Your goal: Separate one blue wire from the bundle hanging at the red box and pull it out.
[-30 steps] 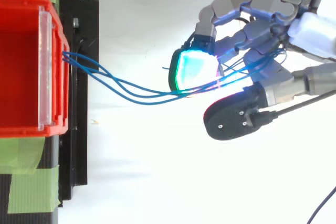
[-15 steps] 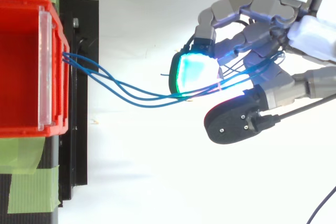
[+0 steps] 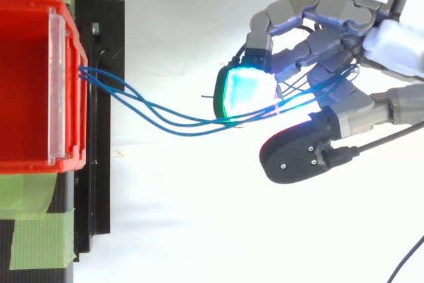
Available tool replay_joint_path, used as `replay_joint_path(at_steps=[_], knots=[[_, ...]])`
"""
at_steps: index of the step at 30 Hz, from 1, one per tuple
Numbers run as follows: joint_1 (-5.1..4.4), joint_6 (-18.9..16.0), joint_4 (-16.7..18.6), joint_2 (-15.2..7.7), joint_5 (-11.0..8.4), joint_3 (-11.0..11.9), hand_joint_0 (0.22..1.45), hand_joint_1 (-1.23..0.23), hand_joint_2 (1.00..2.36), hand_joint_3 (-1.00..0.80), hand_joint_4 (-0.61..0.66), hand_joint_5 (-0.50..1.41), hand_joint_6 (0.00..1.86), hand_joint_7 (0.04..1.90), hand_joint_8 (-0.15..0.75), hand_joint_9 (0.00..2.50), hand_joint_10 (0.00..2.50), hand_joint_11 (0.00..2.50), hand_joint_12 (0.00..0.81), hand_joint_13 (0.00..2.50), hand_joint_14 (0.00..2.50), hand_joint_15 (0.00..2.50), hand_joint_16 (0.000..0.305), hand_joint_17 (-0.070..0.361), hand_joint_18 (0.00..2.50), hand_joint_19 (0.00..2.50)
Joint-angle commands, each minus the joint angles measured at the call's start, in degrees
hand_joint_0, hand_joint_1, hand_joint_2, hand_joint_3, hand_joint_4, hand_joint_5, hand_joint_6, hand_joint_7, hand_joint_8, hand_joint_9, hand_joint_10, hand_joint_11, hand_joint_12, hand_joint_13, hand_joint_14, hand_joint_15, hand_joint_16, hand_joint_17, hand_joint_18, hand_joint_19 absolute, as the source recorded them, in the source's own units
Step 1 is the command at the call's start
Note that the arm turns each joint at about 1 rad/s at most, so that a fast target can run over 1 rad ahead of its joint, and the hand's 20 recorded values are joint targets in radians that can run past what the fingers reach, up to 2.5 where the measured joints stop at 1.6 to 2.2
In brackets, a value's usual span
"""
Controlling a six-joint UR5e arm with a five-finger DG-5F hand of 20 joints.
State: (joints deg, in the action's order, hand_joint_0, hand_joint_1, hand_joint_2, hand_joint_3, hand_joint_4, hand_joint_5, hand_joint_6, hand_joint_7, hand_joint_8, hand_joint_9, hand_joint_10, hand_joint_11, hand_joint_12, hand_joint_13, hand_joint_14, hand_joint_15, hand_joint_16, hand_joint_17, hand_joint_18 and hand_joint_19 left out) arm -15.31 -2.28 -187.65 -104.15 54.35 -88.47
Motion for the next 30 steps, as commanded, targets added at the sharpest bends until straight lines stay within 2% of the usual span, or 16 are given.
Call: replay_joint_path(at_steps=[1,8,15,20,30], knots=[[0.02,0.00,0.00,0.00,-0.04,0.06,0.52,-0.84,1.00,-0.50,0.10,-0.26,0.84,1.10,0.259,0.80,0.01,1.50,0.303,1.20,2.50,0.37,0.051,0.114,1.15,1.25],[0.02,0.00,0.00,0.00,-0.04,-0.03,0.52,-0.80,1.00,-0.50,0.11,-0.26,0.84,1.10,0.268,0.81,0.01,1.48,0.298,1.21,2.50,0.36,0.050,0.113,1.15,1.26],[-0.07,0.00,0.00,0.00,-0.04,0.06,0.59,-0.70,1.00,-0.50,0.10,-0.25,0.85,1.11,0.254,0.86,0.01,1.49,0.285,1.21,2.50,0.38,0.045,0.102,1.14,1.27],[0.02,0.00,0.09,0.00,-0.04,-0.03,0.65,-0.75,1.01,-0.38,0.09,-0.24,0.85,1.10,0.243,0.88,0.01,1.50,0.276,1.22,2.50,0.39,0.045,0.101,1.15,1.25],[0.02,0.00,0.09,0.00,0.05,0.06,0.78,-0.84,1.02,-0.31,0.08,-0.25,0.86,1.09,0.228,0.84,0.01,1.50,0.280,1.20,2.50,0.41,0.042,0.095,1.11,1.28]])
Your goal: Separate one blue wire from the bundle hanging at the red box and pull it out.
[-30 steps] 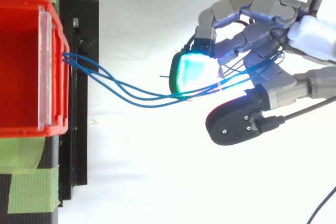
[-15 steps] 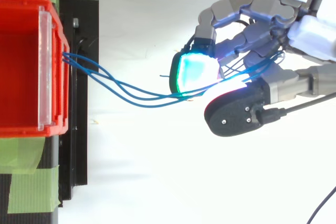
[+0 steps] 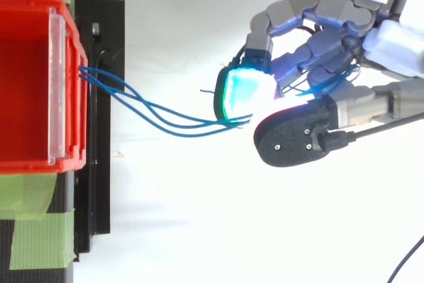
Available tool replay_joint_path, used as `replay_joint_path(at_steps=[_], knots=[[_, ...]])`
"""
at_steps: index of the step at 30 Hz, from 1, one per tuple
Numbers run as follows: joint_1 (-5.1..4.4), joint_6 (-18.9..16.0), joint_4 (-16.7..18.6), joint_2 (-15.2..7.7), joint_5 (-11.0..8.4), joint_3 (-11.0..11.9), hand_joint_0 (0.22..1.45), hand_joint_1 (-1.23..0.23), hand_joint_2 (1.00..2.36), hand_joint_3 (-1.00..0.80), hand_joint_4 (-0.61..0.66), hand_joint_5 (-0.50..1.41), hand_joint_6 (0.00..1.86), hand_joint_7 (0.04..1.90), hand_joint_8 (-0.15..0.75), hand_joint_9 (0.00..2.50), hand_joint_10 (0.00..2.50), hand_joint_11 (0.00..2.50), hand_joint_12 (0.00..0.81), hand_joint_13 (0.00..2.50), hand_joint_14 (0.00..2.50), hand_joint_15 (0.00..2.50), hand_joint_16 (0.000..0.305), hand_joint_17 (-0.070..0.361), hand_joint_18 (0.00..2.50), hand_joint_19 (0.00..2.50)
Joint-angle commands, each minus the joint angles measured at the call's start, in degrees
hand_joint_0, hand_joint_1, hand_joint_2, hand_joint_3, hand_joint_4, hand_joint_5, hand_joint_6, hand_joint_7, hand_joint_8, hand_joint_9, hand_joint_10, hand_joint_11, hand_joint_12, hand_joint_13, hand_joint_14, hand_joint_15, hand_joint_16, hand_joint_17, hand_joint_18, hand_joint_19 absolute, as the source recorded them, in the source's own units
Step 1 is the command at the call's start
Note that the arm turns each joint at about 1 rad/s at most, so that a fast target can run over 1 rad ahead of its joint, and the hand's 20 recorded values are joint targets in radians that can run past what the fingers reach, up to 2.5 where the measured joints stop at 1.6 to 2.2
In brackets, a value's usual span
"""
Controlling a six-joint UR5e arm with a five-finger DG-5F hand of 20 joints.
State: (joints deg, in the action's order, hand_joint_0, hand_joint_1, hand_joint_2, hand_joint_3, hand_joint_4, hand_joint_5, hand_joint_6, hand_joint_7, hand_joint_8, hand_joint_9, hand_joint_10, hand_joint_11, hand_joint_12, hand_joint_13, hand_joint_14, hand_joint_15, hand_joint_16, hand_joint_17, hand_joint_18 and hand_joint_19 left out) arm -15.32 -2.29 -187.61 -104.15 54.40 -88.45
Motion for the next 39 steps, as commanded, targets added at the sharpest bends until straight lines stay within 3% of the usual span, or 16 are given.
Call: replay_joint_path(at_steps=[1,5,10,20,28,34,39], knots=[[0.03,0.00,0.05,0.00,0.00,-0.05,0.79,-0.84,1.02,-0.28,0.08,-0.25,0.86,1.08,0.227,0.83,0.01,1.50,0.280,1.19,2.50,0.38,0.041,0.092,1.09,1.29],[-0.06,0.00,-0.04,0.00,0.00,-0.05,0.81,-0.77,1.03,0.03,0.06,-0.25,0.86,1.09,0.227,0.83,0.01,1.48,0.246,1.21,2.50,0.30,0.038,0.085,1.09,1.38],[-0.15,0.00,-0.04,0.00,0.00,0.04,0.78,-0.80,1.02,0.10,0.05,-0.26,0.86,1.11,0.228,0.81,0.01,1.47,0.258,1.23,2.50,0.36,0.040,0.090,1.17,1.34],[-0.15,0.00,-0.04,0.00,0.00,0.04,0.79,-0.89,1.03,-0.15,-0.02,-0.27,0.79,1.16,0.219,0.62,0.02,1.41,0.275,1.12,2.50,0.39,0.043,0.098,1.04,1.30],[-0.15,0.00,0.05,0.00,-0.08,-0.05,0.80,-0.94,1.03,-0.22,-0.03,-0.26,0.76,1.16,0.216,0.58,0.02,1.41,0.270,1.09,2.50,0.37,0.043,0.096,1.02,1.29],[-0.15,0.00,-0.04,0.00,-0.08,-0.05,0.78,-0.97,1.00,-0.50,-0.03,-0.26,0.75,1.16,0.220,0.57,0.02,1.42,0.268,1.10,2.50,0.41,0.044,0.099,1.05,1.24],[-0.24,0.00,-0.04,0.00,-0.08,-0.05,0.73,-0.96,1.00,-0.50,-0.02,-0.26,0.75,1.15,0.221,0.60,0.02,1.42,0.269,1.12,2.50,0.40,0.044,0.098,1.06,1.24]])
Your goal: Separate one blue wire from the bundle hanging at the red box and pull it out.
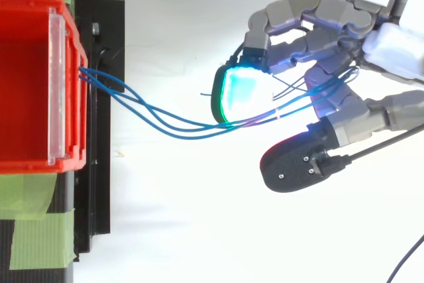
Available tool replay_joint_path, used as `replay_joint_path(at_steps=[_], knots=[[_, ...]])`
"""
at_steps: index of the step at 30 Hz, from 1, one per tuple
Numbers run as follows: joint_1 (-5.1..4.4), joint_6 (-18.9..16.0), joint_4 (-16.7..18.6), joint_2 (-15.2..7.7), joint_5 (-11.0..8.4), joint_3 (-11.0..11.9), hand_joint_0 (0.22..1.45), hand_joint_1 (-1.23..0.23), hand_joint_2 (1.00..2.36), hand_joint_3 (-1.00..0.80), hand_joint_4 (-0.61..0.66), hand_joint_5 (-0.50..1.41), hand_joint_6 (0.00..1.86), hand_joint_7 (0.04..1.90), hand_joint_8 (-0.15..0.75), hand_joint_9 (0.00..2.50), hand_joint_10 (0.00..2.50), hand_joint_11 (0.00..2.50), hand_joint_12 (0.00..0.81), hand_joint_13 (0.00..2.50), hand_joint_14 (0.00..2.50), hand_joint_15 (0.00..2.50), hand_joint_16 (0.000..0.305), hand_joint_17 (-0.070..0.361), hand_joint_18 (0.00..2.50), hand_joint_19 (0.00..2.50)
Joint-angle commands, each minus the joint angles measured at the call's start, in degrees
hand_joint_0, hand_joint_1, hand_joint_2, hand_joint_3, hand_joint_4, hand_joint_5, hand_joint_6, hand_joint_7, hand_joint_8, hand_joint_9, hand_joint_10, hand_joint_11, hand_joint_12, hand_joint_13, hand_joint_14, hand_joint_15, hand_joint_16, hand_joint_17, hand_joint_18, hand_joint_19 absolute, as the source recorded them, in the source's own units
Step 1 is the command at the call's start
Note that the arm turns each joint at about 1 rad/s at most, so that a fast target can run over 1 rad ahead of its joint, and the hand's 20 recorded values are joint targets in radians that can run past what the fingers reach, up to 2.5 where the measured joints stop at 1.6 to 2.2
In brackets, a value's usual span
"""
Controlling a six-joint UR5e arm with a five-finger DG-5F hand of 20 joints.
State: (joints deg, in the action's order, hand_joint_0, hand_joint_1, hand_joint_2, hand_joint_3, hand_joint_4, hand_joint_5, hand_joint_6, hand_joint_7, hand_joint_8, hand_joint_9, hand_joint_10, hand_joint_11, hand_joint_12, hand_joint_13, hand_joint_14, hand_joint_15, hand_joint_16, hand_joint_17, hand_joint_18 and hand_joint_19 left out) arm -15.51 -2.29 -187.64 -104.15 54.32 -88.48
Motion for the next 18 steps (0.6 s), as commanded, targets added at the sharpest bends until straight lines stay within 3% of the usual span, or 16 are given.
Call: replay_joint_path(at_steps=[1,8,18], knots=[[-0.05,0.00,0.00,0.00,0.00,-0.03,0.72,-0.95,1.00,-0.50,-0.01,-0.26,0.75,1.15,0.222,0.61,0.01,1.42,0.272,1.13,2.50,0.39,0.043,0.098,1.07,1.24],[0.04,0.00,0.09,0.00,0.00,-0.03,0.61,-0.88,1.00,-0.50,0.02,-0.25,0.74,1.15,0.245,0.68,0.01,1.43,0.283,1.16,2.50,0.37,0.044,0.099,1.11,1.27],[-0.05,0.00,0.00,0.00,0.00,0.06,0.56,-0.83,1.00,-0.50,0.06,-0.24,0.75,1.13,0.262,0.75,0.01,1.46,0.291,1.19,2.50,0.34,0.046,0.103,1.14,1.28]])
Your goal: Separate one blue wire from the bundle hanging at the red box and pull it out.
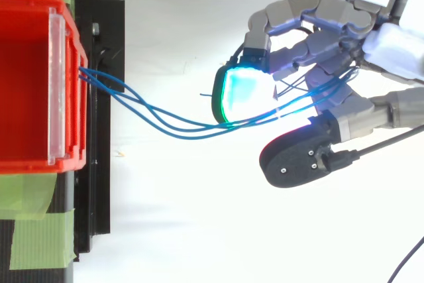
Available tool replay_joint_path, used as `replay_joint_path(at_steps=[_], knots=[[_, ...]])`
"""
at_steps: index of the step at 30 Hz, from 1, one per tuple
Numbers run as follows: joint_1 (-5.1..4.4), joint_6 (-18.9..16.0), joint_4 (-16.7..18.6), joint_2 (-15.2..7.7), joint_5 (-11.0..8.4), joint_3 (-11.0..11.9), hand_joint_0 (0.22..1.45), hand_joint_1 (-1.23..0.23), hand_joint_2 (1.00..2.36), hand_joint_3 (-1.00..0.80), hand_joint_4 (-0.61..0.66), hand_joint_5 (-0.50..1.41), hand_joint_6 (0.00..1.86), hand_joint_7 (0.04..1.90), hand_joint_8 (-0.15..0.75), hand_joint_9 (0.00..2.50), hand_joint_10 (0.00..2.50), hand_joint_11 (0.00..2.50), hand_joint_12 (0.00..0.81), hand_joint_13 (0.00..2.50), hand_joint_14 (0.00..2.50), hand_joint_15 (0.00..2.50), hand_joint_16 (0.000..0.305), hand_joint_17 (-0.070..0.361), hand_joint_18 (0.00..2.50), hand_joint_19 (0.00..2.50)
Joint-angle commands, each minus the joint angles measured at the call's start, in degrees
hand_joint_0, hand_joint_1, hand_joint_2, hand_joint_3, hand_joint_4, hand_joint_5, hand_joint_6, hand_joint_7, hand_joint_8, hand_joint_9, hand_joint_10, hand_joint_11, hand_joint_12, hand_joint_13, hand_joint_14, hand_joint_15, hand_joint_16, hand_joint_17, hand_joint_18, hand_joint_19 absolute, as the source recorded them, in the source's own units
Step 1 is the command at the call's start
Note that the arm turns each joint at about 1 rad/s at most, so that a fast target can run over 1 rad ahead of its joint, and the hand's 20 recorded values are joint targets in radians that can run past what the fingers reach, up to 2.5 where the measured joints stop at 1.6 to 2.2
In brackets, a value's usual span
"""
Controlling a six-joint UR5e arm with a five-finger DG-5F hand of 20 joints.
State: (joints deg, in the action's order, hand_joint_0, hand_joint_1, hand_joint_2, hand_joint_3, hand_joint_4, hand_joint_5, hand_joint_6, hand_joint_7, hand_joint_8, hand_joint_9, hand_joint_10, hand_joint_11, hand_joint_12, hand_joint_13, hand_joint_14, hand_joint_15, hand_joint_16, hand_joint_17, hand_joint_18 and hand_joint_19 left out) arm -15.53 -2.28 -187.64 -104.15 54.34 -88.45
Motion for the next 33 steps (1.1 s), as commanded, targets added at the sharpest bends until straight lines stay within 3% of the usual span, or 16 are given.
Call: replay_joint_path(at_steps=[1,14,22,33], knots=[[-0.02,0.00,0.00,0.00,-0.02,-0.06,0.58,-0.82,1.00,-0.50,0.05,-0.24,0.75,1.13,0.262,0.75,0.01,1.46,0.289,1.18,2.50,0.35,0.045,0.102,1.14,1.28],[-0.29,-1.58,0.00,0.00,-0.11,0.03,0.71,-0.78,1.01,-0.42,0.08,-0.24,0.78,1.07,0.252,0.82,0.01,1.49,0.285,1.21,2.50,0.37,0.043,0.096,1.14,1.26],[-0.73,-5.10,0.00,0.00,-0.55,-0.06,0.68,-0.73,1.01,-0.40,0.08,-0.22,0.79,1.08,0.260,0.91,0.01,1.52,0.282,1.23,2.50,0.37,0.041,0.093,1.17,1.28],[-0.81,-5.63,0.00,0.00,-0.55,-0.06,0.66,-0.74,1.02,-0.31,0.09,-0.21,0.80,1.13,0.258,0.96,0.01,1.55,0.291,1.23,2.50,0.41,0.043,0.097,1.16,1.29]])
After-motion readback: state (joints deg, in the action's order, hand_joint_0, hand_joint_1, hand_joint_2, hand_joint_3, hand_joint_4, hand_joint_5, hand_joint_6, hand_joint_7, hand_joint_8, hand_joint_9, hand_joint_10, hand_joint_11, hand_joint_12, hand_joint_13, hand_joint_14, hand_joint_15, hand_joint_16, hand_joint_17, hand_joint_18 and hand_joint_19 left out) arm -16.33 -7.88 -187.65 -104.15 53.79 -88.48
